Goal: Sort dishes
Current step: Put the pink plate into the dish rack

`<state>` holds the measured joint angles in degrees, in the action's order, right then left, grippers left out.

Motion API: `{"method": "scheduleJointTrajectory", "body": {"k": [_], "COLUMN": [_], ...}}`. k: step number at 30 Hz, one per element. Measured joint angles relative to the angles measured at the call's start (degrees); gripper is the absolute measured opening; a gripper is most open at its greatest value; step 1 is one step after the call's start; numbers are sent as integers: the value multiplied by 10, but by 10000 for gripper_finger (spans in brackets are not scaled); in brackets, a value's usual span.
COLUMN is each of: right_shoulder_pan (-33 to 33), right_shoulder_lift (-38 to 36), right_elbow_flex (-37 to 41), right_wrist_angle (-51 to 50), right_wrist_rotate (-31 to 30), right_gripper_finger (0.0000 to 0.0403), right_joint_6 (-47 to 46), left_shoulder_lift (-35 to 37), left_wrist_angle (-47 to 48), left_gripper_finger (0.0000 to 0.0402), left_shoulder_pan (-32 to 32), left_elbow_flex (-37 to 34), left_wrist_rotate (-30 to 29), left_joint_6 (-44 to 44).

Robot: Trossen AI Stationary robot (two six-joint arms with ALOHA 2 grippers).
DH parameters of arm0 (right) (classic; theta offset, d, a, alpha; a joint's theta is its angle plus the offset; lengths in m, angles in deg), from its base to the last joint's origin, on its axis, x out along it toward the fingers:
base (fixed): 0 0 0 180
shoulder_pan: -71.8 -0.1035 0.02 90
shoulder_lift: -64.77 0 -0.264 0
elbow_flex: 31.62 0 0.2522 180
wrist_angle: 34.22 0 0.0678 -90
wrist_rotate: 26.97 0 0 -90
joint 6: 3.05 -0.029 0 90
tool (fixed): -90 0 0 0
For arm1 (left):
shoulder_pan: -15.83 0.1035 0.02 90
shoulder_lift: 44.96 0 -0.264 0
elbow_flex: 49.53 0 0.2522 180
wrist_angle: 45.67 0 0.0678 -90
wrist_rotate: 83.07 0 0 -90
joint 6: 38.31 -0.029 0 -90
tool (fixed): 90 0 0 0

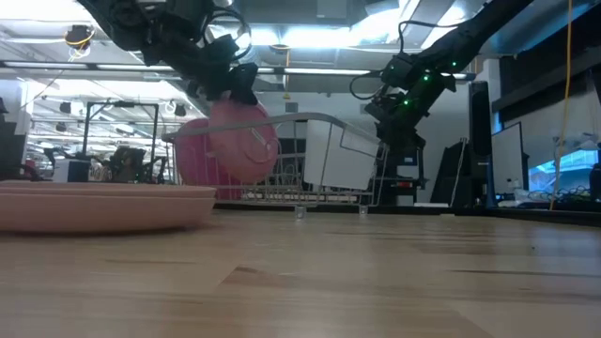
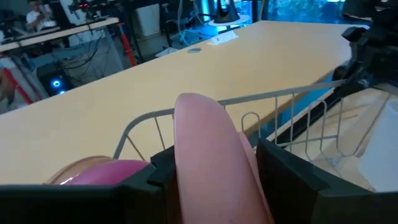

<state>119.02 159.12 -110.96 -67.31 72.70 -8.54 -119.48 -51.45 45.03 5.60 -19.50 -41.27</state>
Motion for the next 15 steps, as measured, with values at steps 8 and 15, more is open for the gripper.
{"method": "scheduleJointTrajectory", "body": {"k": [8, 15], "right_shoulder_pan": [0, 0], "right_shoulder_lift": [0, 0], "right_elbow_flex": [0, 0], "right_wrist_angle": [-1, -1], "right_wrist_rotate": [0, 4], "right_gripper_finger": [53, 53], "right_joint_6": [0, 0], "left_shoulder_lift": [-5, -9], "left_wrist_angle": [5, -8], "left_gripper_finger": [169, 169], "left_shoulder_pan": [19, 35], "left_elbow_flex": [1, 1], "left_wrist_rotate": [47, 65], "left_joint_6": [-14, -15]}}
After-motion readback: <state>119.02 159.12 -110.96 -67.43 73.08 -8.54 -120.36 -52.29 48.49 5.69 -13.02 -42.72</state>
